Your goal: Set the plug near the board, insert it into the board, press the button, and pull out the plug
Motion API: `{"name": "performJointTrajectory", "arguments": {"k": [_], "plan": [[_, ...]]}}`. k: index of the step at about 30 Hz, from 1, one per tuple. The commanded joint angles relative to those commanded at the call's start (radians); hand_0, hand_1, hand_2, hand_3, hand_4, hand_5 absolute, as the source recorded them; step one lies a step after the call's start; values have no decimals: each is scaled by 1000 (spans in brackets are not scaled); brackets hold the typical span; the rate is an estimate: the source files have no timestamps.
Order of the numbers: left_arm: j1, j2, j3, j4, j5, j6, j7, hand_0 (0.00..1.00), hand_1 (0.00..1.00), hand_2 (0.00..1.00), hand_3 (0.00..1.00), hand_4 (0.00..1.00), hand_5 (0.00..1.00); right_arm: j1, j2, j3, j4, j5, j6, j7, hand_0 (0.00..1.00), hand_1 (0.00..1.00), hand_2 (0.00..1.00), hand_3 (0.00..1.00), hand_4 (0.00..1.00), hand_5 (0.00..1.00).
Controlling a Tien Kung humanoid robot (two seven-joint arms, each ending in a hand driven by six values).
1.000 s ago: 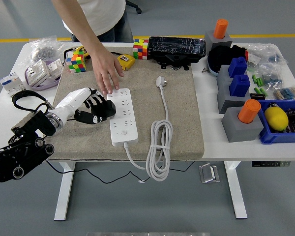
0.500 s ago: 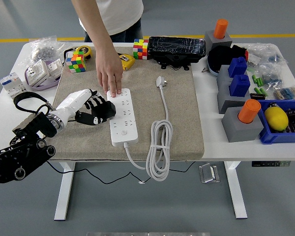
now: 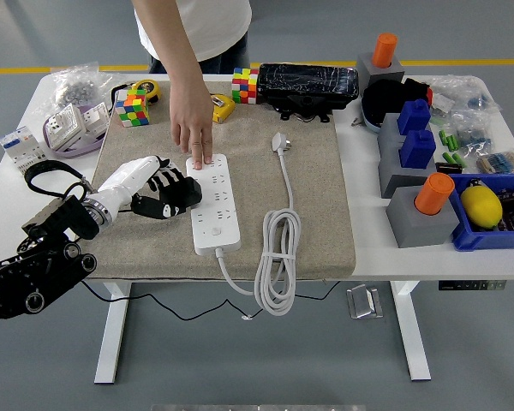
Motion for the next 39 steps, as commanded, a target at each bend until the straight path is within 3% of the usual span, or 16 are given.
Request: {"name": "performJointTrajectory", "arguments": {"k": [2, 3, 8, 9, 12, 15, 16, 21, 22, 26, 27, 28, 31, 39], "plan": [[1, 0, -3, 0, -6, 3, -6, 507, 488, 577, 598, 960, 63, 0, 0, 0, 0, 0, 0, 0, 622, 684, 671, 567, 978, 593], [2, 0, -4, 0, -8, 3, -8, 684, 737, 773, 824, 998, 262, 0, 0, 0, 0, 0, 0, 0, 622, 684, 671, 567, 977, 592], [0, 1, -7, -4, -16, 8, -15, 684, 737, 773, 824, 998, 262, 0, 0, 1, 1, 0, 1, 1, 622, 684, 671, 567, 977, 592], [1, 1, -9, -5, -20, 11, -17, 694, 757, 794, 849, 998, 317, 1, 0, 2, 1, -1, 1, 1, 621, 684, 671, 567, 978, 591], [6, 2, -17, -10, -30, 20, -24, 694, 757, 794, 849, 998, 317, 0, 0, 3, 2, -2, 1, 1, 621, 684, 671, 567, 978, 591], [19, 7, -38, -38, -50, 33, -29, 694, 757, 794, 849, 998, 317, 0, 0, 3, 3, -3, 1, 2, 621, 684, 671, 567, 978, 591], [30, 11, -51, -55, -55, 42, -28, 684, 734, 774, 809, 998, 433, 0, 0, 3, 3, -4, 1, 2, 622, 684, 671, 567, 978, 591], [114, 33, -133, -180, -51, 105, -12, 684, 734, 774, 809, 998, 433, 0, 0, 6, 5, -7, 0, 3, 622, 684, 671, 567, 978, 591], [136, 38, -146, -213, -40, 119, -5, 691, 729, 762, 771, 947, 546, 0, 0, 7, 5, -8, 0, 4, 622, 684, 670, 567, 977, 590], [221, 55, -186, -317, 22, 149, 29, 691, 729, 762, 771, 947, 546, 1, -1, 10, 4, -11, -2, 7, 622, 684, 670, 567, 977, 590], [234, 58, -192, -331, 35, 150, 36, 691, 729, 762, 771, 947, 546, 1, 0, 11, 4, -11, -2, 7, 622, 684, 670, 567, 977, 590], [254, 64, -200, -350, 57, 147, 49, 759, 788, 797, 785, 902, 562, 1, 1, 12, 4, -12, -2, 8, 621, 684, 670, 566, 978, 588], [287, 78, -200, -385, 87, 130, 79, 759, 788, 797, 785, 902, 562, -1, 3, 16, 3, -14, -4, 10, 621, 684, 670, 566, 978, 588], [289, 82, -162, -392, 98, 89, 131, 784, 811, 815, 802, 872, 590, -2, 1, 22, 8, -19, -6, 15, 619, 683, 670, 566, 978, 589]]}}
